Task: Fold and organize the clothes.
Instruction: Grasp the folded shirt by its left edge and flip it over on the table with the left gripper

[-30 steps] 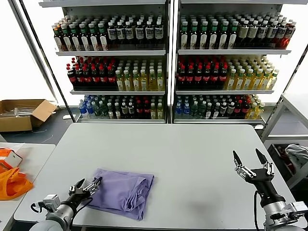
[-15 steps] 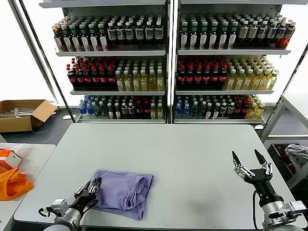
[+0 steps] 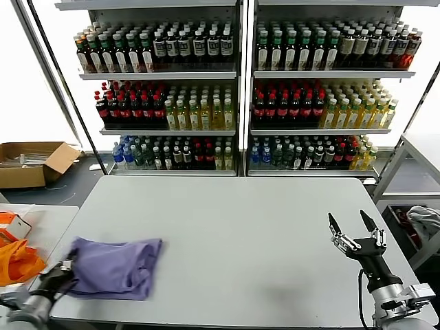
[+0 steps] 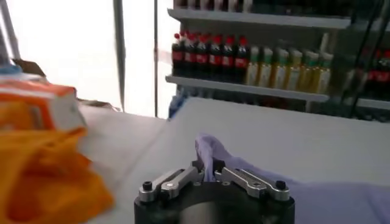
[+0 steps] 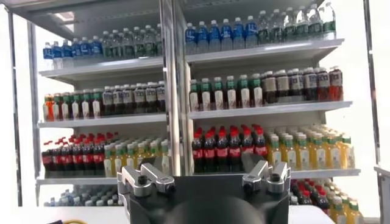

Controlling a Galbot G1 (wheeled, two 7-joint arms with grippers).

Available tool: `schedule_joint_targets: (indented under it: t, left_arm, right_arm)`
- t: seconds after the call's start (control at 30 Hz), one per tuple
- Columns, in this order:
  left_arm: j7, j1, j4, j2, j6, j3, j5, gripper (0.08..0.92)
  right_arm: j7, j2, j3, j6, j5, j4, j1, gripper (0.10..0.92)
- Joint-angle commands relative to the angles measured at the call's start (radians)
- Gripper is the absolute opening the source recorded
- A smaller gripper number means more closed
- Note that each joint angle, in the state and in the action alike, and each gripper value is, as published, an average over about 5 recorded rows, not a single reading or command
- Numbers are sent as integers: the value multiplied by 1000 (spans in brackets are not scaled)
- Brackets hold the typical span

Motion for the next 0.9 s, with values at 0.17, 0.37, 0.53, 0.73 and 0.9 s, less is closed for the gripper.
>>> schedule_joint_targets:
  t: [0.17,0.37,0.53,0.73,0.9]
  left_arm:
    - [50,125,-120,214,32,-333,-86,128]
    - [-33,114,-329,82,88,-86,-45,128]
    - [-235,75,-487,18,144,244,-162,128]
    - [-510,-30,-503,-32,197,685,-310,128]
    - [-546,-122,-330,-81,171,860,-365,128]
  right_arm:
    - [-5,25,-22,14,-3,-2,-2,823]
    - [-6,25,-19,28,0,-12,-13,823]
    - [-7,28,-28,30,-4,-13,-23,823]
    - [-4,30,-36,24,-14,-10,-23,823]
    - [-3,18,-20,22,-17,-6,-52,823]
